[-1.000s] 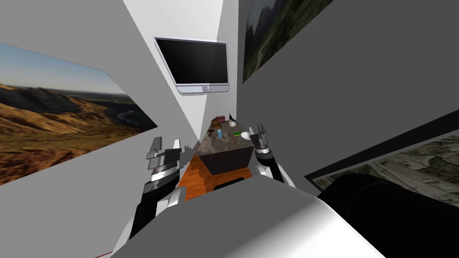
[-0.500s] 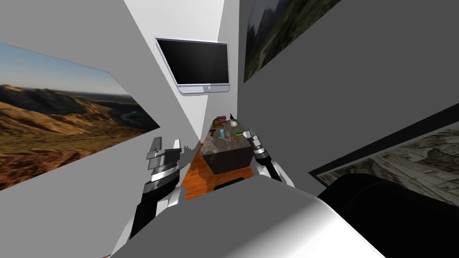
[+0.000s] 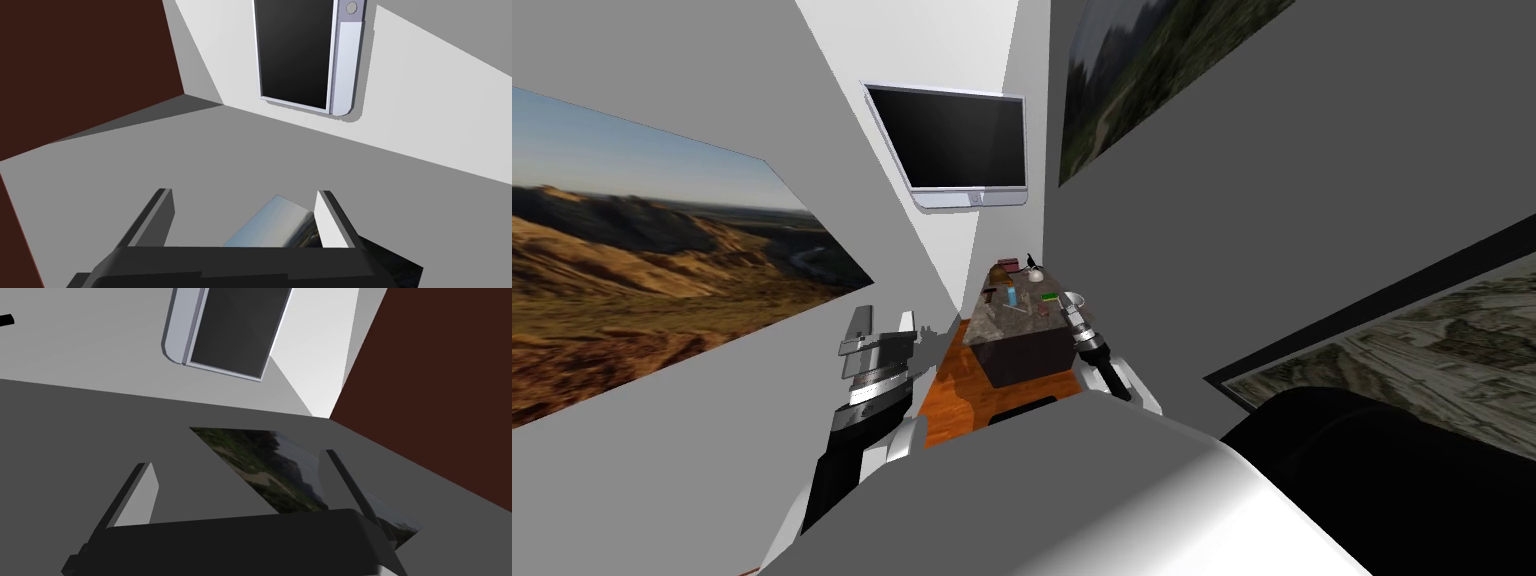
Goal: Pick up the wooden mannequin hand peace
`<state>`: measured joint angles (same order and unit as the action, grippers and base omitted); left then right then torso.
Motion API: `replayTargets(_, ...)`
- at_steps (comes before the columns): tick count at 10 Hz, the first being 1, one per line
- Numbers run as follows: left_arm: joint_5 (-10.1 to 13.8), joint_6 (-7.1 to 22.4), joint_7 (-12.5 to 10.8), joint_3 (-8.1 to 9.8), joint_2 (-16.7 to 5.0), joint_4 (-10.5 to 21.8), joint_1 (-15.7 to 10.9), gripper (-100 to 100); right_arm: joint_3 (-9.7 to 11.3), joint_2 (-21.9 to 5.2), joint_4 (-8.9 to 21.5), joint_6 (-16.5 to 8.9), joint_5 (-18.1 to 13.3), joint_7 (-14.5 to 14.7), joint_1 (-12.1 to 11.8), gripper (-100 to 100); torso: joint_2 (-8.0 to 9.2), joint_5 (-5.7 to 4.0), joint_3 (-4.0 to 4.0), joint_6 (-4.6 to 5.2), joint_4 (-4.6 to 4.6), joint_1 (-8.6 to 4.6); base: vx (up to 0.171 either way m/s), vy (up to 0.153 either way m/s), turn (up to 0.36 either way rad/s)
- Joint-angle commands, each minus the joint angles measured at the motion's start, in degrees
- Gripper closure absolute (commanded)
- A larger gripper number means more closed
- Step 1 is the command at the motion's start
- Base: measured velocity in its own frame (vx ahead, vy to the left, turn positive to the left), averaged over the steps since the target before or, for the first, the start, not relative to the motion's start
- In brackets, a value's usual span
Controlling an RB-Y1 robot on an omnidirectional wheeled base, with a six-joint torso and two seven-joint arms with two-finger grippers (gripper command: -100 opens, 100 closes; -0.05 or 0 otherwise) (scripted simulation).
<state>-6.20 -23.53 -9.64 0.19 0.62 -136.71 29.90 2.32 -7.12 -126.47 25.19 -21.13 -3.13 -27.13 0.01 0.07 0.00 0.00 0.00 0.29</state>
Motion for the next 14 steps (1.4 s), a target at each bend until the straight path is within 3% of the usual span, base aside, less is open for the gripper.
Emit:
replayTargets(1, 0.00, 0.00, 0.00, 0.00, 0.00, 0.00, 0.00, 0, -0.04, -0.02, 1.70, -1.82, -2.86, 1.03, 0.61, -100, 0.00, 0.00, 0.00, 0.00, 0.00, 0.00, 0.012, 0.094, -0.012)
replayTargets(4, 0.00, 0.00, 0.00, 0.00, 0.00, 0.00, 0.00, 0, -0.23, -0.12, 3.22, -3.59, -6.60, 1.84, 1.28, -100, -0.01, 0.01, -0.01, 0.00, -0.01, 0.09, -0.003, 0.090, -0.011)
replayTargets(7, 0.00, 0.00, 0.00, 0.00, 0.00, 0.00, 0.00, 0, -0.69, -0.31, 6.51, -7.38, -11.77, 3.53, 2.81, -100, 0.00, 0.01, 0.00, 0.00, 0.00, 0.04, -0.009, 0.093, -0.012)
replayTargets(8, 0.00, 0.00, 0.00, 0.00, 0.00, 0.00, 0.00, 0, -0.69, -0.31, 6.51, -7.38, -12.96, 3.53, 2.81, -100, 0.01, 0.01, 0.00, 0.00, 0.00, 0.06, -0.009, 0.078, -0.008)
replayTargets(9, 0.00, 0.00, 0.00, 0.00, 0.00, 0.00, 0.00, 0, -0.96, -0.40, 8.27, -9.38, -15.03, 4.40, 3.65, -100, 0.01, 0.01, 0.00, 0.01, 0.00, 0.00, 0.005, 0.106, -0.010)
replayTargets(10, 0.00, 0.00, 0.00, 0.00, 0.00, 0.00, 0.00, 0, -0.96, -0.40, 8.27, -9.38, -16.26, 4.40, 3.65, -100, -0.04, 0.01, -0.02, 0.00, -0.01, 0.08, 0.003, 0.100, -0.011)
replayTargets(11, 0.00, 0.00, 0.00, 0.00, 0.00, 0.00, 0.00, 0, -1.26, -0.49, 10.10, -11.45, -18.08, 5.28, 4.56, -100, -0.03, 0.02, -0.02, 0.01, -0.01, 0.08, 0.000, 0.101, -0.012)
replayTargets(12, 0.00, 0.00, 0.00, 0.00, 0.00, 0.00, 0.00, 0, -1.26, -0.49, 10.10, -11.45, -19.60, 5.28, 4.56, -100, -0.03, 0.02, -0.02, 0.00, -0.01, 0.10, -0.007, 0.081, -0.009)
replayTargets(13, 0.00, 0.00, 0.00, 0.00, 0.00, 0.00, 0.00, 0, -1.57, -0.59, 11.99, -13.55, -21.34, 6.15, 5.53, -100, 0.00, 0.01, 0.00, 0.01, 0.00, 0.01, -0.010, 0.090, -0.009)
replayTargets(14, 0.00, 0.00, 0.00, 0.00, 0.00, 0.00, 0.00, 0, -1.57, -0.59, 11.99, -13.55, -22.97, 6.15, 5.53, -100, -0.01, 0.01, -0.01, -0.01, 0.00, 0.04, -0.005, 0.085, -0.004)
